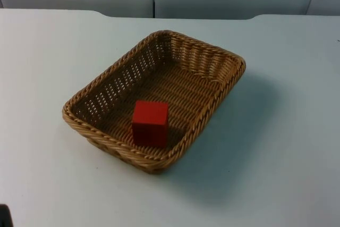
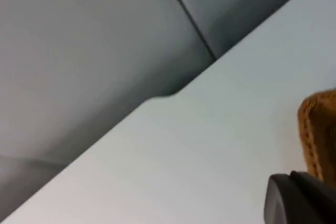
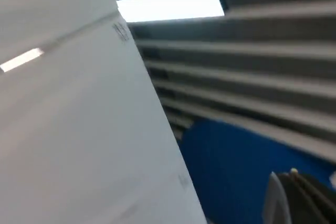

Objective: Pick up the basket with the left hand and place the cube into the basket with the right hand.

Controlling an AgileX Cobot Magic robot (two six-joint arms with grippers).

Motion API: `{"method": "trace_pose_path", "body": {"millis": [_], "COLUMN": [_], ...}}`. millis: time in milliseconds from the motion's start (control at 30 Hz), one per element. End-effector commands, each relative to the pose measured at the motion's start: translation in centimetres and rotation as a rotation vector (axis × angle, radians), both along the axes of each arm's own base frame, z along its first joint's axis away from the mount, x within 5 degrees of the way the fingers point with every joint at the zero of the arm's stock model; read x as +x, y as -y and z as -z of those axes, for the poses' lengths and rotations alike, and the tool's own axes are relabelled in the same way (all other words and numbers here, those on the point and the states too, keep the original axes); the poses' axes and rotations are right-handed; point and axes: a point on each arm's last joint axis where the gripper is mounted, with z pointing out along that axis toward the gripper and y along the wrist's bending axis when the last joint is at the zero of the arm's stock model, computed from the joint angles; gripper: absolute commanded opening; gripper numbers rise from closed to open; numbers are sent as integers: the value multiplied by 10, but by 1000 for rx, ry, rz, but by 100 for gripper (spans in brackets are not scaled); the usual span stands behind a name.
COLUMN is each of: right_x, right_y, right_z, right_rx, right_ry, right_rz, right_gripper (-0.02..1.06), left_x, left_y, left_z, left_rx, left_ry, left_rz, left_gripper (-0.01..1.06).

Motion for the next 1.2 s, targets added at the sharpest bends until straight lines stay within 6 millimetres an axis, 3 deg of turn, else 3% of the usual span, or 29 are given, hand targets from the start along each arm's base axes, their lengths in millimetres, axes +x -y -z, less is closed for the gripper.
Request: {"method": "trace_pose_path", "body": {"millis": [0, 100, 133, 233, 267, 300, 367, 467, 500, 567, 633, 667, 733, 767, 800, 833, 933, 1067, 1167], "right_x": [5, 22, 22, 40, 43, 43, 45, 39, 39, 23, -6, -6, -43, -72, -87, -87, -128, -148, -149], "right_y": [-16, -39, -39, -52, -52, -52, -47, -24, -24, -3, 17, 17, 34, 42, 45, 45, 48, 52, 49], "right_z": [8, 33, 33, 63, 69, 69, 75, 71, 71, 67, 62, 62, 60, 62, 66, 66, 80, 103, 128], "right_rx": [-132, -283, -283, -380, -380, -380, -372, -329, -329, -265, -161, -161, -44, 50, 125, 125, 302, 351, 393], "right_ry": [-10, -52, -52, -141, -167, -167, -202, -207, -207, -183, -136, -136, -84, -47, -38, -38, -17, -43, -53], "right_rz": [-65, -113, -113, -103, -87, -87, -33, 98, 98, 185, 239, 239, 271, 263, 236, 236, 115, 155, 145], "right_gripper": [0, 0, 0, 0, 0, 0, 0, 0, 0, 0, 0, 0, 0, 0, 0, 0, 0, 0, 0], "left_x": [-20, -56, -56, -97, -109, -109, -140, -182, -182, -207, -232, -232, -252, -268, -279, -279, -311, -345, -376], "left_y": [-15, -43, -43, -65, -72, -72, -88, -111, -111, -123, -135, -135, -145, -153, -158, -158, -164, -168, -178], "left_z": [-5, -11, -11, -24, -26, -26, -38, -46, -46, -46, -47, -47, -40, -35, -28, -28, -11, 5, 23], "left_rx": [57, 107, 107, 79, 68, 68, 34, 11, 11, -1, -20, -20, -43, -71, -87, -87, -199, -338, -415], "left_ry": [0, 29, 29, 121, 152, 152, 239, 313, 313, 337, 366, 366, 366, 358, 343, 343, 310, 287, 304], "left_rz": [-61, -164, -164, -199, -211, -211, -223, -259, -259, -272, -279, -279, -297, -332, -340, -340, -311, -260, -236], "left_gripper": [0, 0, 0, 0, 0, 0, 0, 0, 0, 0, 0, 0, 0, 0, 0, 0, 0, 0, 0]}}
